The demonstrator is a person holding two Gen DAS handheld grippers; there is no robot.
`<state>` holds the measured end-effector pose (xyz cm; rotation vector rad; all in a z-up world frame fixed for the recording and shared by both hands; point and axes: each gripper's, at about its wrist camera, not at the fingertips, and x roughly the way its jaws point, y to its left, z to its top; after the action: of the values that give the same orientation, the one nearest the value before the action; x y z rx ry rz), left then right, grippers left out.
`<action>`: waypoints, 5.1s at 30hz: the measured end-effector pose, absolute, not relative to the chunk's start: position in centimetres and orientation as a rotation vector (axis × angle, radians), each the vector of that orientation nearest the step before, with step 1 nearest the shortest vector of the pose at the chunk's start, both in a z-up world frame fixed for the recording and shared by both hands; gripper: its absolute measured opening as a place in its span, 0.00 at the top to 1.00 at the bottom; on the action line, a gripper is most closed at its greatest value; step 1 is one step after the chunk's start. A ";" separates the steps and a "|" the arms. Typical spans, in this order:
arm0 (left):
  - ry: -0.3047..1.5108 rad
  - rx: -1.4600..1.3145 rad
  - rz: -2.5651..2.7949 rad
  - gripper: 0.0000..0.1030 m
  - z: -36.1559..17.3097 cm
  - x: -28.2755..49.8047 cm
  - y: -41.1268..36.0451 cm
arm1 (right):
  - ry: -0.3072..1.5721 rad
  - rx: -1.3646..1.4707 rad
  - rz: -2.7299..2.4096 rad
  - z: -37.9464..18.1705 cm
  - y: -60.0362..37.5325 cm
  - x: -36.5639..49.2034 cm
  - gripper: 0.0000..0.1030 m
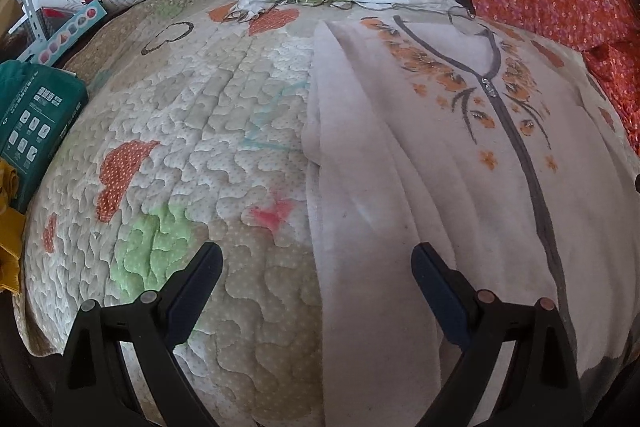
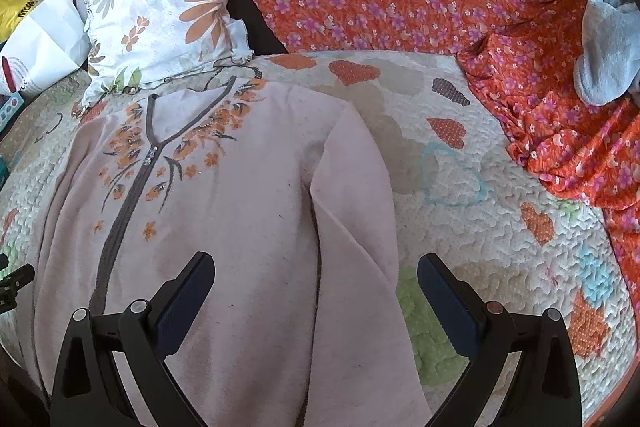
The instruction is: Fold small clothes
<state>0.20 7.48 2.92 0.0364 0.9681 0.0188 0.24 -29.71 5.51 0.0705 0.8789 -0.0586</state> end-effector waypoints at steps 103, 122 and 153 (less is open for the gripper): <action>0.775 -0.163 0.141 0.38 8.2 -0.6 10.9 | 1.154 0.306 -0.032 1.0 -36.7 -10.8 0.87; 0.912 -0.136 0.043 0.36 11.3 -5.3 8.9 | 1.068 0.263 -0.526 8.0 -60.1 2.4 0.86; 0.913 -0.098 -0.037 0.29 13.8 -8.3 3.0 | 0.945 0.543 -0.089 7.5 -51.2 0.0 0.48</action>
<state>-8.33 3.00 13.81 -0.0980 0.9132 -0.0366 -0.02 -51.19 7.53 0.5433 0.9448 -0.0890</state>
